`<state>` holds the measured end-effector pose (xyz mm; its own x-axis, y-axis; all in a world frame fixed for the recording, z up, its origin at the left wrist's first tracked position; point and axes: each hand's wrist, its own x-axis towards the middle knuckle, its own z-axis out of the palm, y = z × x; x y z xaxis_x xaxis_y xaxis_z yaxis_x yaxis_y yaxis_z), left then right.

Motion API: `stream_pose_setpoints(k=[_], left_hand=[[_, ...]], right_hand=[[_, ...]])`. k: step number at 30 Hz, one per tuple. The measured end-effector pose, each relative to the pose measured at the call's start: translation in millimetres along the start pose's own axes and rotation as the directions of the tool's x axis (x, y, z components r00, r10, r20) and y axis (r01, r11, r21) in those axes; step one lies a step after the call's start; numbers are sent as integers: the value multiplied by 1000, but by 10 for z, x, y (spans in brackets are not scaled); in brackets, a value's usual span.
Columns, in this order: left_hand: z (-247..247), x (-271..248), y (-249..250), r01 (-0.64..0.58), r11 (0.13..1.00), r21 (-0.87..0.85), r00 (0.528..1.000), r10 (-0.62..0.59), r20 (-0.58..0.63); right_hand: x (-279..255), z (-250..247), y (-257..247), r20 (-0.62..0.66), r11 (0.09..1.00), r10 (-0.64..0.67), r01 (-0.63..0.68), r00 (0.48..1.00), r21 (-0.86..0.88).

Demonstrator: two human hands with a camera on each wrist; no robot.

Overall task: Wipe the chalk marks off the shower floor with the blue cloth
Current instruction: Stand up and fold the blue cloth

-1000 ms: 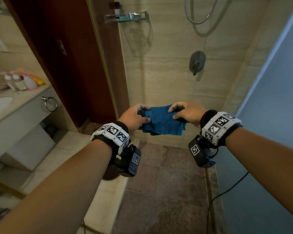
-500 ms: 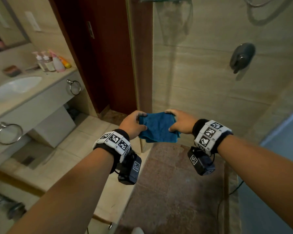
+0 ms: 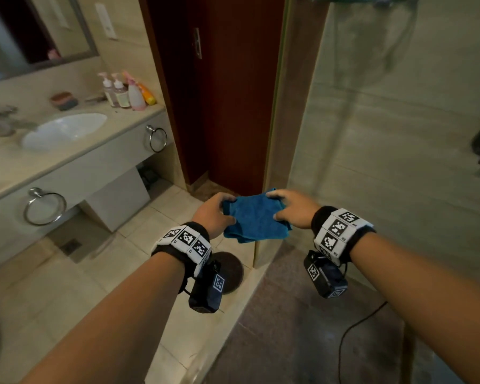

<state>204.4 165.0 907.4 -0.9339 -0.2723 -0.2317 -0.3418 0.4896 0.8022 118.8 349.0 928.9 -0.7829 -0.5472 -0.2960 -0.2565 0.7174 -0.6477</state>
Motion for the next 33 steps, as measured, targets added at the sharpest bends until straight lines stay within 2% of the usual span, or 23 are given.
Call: stream_pose_setpoints(k=[11,15,20,25,33], left_hand=[[-104,931,-38,124,992,6,981,-122,-148],[-136,1117,-210,177,984,-30,965,-180,-193],[-200,1196,-619,275,958,-87,931,-288,-225],[-227,1414,-1137,298,945,-133,917,-322,-237],[221,1954,-2149,338,927,-162,922,-361,-142]], right_hand=[[1318,-208,160,115,989,-135,127,984,73],[1661,-17,136,179,982,-179,188,967,-32],[1966,245,11,266,968,-205,236,942,-88],[2358,641,30,274,980,-169,191,947,-54],[3105,1502,686,327,990,-84,116,941,-79]])
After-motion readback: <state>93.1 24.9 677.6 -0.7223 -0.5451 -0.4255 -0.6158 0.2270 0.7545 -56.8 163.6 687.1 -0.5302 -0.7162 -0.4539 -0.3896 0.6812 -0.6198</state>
